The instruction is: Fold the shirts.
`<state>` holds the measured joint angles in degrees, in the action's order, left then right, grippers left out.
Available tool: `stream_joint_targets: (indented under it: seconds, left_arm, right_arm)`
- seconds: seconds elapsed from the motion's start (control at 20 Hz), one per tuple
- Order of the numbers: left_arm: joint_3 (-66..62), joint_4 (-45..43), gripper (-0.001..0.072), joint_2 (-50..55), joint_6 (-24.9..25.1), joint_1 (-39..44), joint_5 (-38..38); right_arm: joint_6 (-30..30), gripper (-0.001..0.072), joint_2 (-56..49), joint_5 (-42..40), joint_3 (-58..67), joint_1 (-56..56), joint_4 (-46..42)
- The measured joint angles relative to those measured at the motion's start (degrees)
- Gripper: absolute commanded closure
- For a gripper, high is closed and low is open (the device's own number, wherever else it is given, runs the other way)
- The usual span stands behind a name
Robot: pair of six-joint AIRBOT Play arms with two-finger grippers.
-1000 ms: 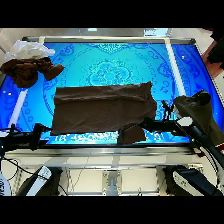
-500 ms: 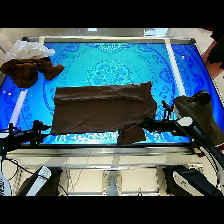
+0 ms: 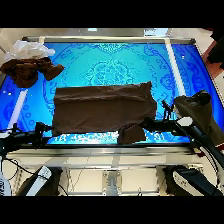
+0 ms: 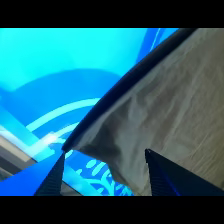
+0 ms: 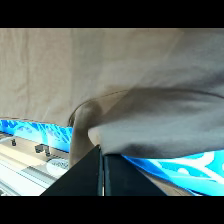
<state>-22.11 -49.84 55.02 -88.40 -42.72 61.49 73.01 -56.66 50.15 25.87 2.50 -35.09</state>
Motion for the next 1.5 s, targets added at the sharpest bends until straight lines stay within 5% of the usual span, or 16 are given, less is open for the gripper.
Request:
stream_joint_targets:
  seconds: [0.6,0.75,1.1,1.5]
  left_arm:
    - [2.38,-0.04,0.0162,-0.04,-1.01,2.43,-3.98]
    - [3.54,1.70,0.0689,0.04,-1.33,6.21,-8.17]
    - [-2.25,11.82,0.0696,0.00,4.70,9.38,-10.12]
    - [-21.70,13.49,0.0699,0.00,12.48,12.83,-3.15]
  right_arm:
    - [0.00,0.0686,0.00,-0.13,0.00,0.00,0.42]
    - [0.00,0.0686,0.00,-0.15,0.00,0.00,0.83]
    - [-0.37,0.0688,3.48,0.46,0.59,0.00,0.00]
    - [9.75,0.0691,9.51,3.76,11.10,0.07,-15.15]
